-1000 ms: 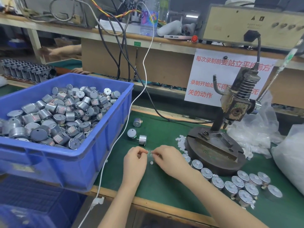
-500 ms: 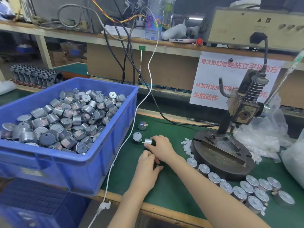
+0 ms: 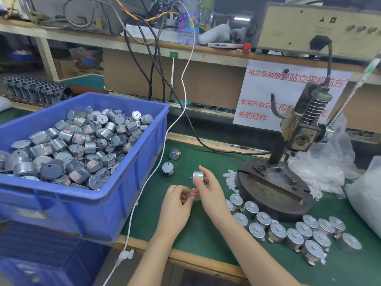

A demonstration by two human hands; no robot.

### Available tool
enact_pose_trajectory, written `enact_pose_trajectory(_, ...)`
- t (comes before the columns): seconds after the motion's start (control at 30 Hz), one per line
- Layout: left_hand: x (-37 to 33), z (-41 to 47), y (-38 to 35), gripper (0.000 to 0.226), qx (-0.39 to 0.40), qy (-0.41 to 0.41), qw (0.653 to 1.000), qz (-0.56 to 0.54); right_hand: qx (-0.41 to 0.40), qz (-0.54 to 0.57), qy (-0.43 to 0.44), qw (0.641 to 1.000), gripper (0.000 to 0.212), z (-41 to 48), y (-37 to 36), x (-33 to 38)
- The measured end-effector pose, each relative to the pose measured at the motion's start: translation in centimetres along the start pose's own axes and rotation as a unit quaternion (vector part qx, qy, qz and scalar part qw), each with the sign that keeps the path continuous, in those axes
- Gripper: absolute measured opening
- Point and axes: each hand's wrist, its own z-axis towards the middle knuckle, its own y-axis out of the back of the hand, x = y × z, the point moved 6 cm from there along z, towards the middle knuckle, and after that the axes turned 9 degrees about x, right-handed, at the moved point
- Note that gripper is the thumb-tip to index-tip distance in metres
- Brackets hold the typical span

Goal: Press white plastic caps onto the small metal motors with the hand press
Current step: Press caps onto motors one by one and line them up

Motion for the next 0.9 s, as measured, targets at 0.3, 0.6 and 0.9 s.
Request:
enact_pose_trajectory(0.3,0.4,-0.4,1.5,0.022,-0.079,0.031,0.995,-0.055,0.0,-0.185,0.03,0.982,0.039,-2.3,-0.6,-1.3)
enact_pose_trajectory(0.6,-0.2,-0.2,0.1,0.005,-0.014,0.017,0.996,0.083,0.025,-0.232,0.036,0.972,0.045,-2.3,-1.0,-1.4)
enact_pose_trajectory(0.9,0.1,-0.6,1.2,0.015,-0.073,0.04,0.997,-0.006,0.035,-0.254,0.031,0.966,0.045,-2.2,-1.3,-1.8)
